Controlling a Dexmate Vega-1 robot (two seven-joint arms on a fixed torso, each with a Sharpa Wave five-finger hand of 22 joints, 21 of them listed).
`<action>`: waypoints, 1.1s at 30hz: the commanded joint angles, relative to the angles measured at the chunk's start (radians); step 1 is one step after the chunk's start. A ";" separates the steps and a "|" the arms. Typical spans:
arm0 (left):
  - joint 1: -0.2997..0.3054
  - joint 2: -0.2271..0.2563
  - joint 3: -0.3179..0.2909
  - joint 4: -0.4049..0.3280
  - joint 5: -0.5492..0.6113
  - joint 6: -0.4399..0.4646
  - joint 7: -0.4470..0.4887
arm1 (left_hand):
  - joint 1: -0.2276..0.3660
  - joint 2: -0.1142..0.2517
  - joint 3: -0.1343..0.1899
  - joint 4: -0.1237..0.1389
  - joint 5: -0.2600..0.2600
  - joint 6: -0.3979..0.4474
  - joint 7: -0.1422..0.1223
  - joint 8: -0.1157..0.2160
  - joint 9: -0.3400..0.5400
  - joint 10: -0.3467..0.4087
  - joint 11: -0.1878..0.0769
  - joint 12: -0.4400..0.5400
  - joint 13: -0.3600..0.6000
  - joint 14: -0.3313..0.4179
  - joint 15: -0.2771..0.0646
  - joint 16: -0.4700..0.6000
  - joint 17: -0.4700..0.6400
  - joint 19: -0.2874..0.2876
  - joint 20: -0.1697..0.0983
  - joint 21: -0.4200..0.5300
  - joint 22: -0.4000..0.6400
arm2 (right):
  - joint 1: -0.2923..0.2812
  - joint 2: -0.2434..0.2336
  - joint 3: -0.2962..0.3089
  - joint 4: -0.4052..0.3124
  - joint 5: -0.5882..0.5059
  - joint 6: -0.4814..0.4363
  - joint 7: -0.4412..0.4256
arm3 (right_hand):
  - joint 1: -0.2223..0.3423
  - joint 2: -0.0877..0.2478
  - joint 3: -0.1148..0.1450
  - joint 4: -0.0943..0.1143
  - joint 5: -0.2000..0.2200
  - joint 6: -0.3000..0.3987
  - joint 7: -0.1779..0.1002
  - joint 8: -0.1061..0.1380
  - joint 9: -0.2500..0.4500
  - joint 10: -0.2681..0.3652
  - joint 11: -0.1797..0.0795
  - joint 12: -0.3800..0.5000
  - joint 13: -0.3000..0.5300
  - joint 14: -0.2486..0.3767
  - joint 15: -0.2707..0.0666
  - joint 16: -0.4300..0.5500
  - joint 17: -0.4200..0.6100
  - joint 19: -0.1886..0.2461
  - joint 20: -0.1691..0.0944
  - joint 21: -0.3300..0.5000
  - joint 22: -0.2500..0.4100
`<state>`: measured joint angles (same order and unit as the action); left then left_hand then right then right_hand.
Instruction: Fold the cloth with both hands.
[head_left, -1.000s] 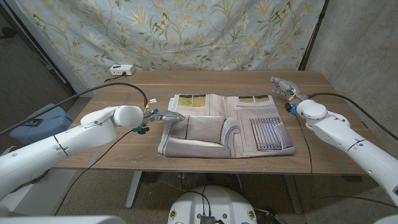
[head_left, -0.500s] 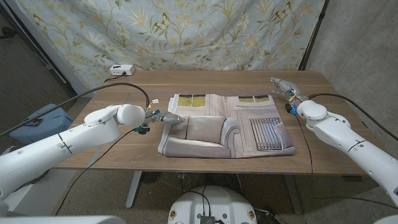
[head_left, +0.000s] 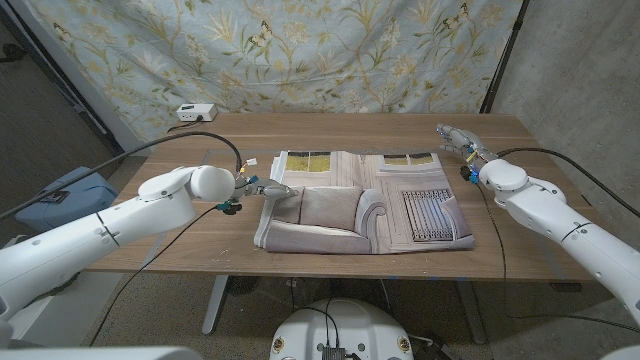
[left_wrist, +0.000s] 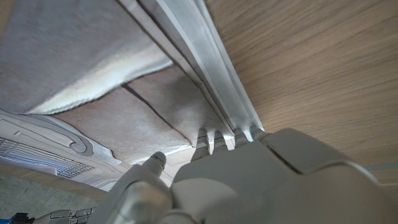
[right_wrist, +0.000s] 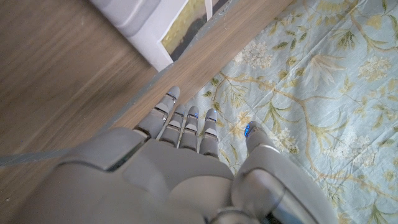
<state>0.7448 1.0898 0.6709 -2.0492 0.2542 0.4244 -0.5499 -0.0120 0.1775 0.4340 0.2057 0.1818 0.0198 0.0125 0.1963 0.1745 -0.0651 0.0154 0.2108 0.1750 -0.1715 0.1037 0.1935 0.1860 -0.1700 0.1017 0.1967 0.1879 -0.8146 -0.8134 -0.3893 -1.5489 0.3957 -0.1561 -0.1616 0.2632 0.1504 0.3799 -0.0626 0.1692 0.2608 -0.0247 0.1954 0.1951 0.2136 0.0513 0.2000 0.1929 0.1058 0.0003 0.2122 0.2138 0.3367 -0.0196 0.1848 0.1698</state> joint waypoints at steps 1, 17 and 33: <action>-0.002 -0.001 0.005 -0.011 0.001 0.011 -0.008 | -0.009 0.002 -0.005 -0.002 0.003 0.010 0.000 0.002 0.003 0.002 -0.004 0.003 0.002 -0.037 -0.007 0.007 0.002 -0.085 0.002 0.006 0.004 | 0.050 -0.041 -0.043 -0.032 -0.046 -0.136 0.026 | 0.008 -0.018 0.002 -0.014 0.008 0.004 0.005 0.006 0.003 0.015 0.015 0.006 0.005 0.002 0.010 -0.003 -0.003 0.003 0.006 0.005 0.001; 0.013 0.014 -0.006 -0.016 -0.022 -0.014 -0.003 | -0.008 0.005 -0.010 -0.003 0.003 0.011 -0.001 -0.003 0.003 0.004 -0.006 -0.001 0.002 -0.035 -0.008 0.004 0.001 -0.083 0.002 0.009 0.003 | 0.141 -0.094 -0.144 -0.099 -0.162 -0.341 0.089 | 0.031 -0.053 -0.003 -0.052 0.008 -0.001 0.033 0.004 0.003 0.046 0.018 0.017 0.009 0.005 0.017 -0.009 -0.014 0.007 0.014 0.007 0.001; 0.031 0.030 -0.020 -0.030 -0.030 -0.030 0.002 | -0.007 0.008 -0.012 -0.003 0.003 0.021 -0.007 -0.004 0.003 0.009 -0.014 -0.003 0.002 -0.032 -0.015 0.003 0.000 -0.084 -0.001 0.011 0.003 | 0.280 -0.094 -0.276 -0.090 -0.310 -0.472 0.225 | 0.045 -0.072 -0.010 -0.074 0.010 0.020 0.039 0.013 0.003 0.087 -0.005 0.030 0.014 0.038 -0.002 0.002 -0.015 0.021 0.005 0.013 0.003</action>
<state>0.7680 1.1115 0.6575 -2.0705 0.2257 0.3969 -0.5467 -0.0158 0.1814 0.4234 0.2030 0.1817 0.0340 0.0088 0.1924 0.1745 -0.0568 0.0067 0.2059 0.1752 -0.1715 0.0925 0.1935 0.1863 -0.1699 0.1017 0.2046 0.1896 -0.6175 -0.9089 -0.5862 -1.6425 0.1781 -0.5391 -0.0134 0.3015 0.0858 0.3655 -0.1298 0.1740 0.2702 0.0130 0.2004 0.1954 0.2875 0.0463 0.2223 0.2030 0.1336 0.0012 0.2072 0.1967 0.3479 -0.0160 0.1926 0.1702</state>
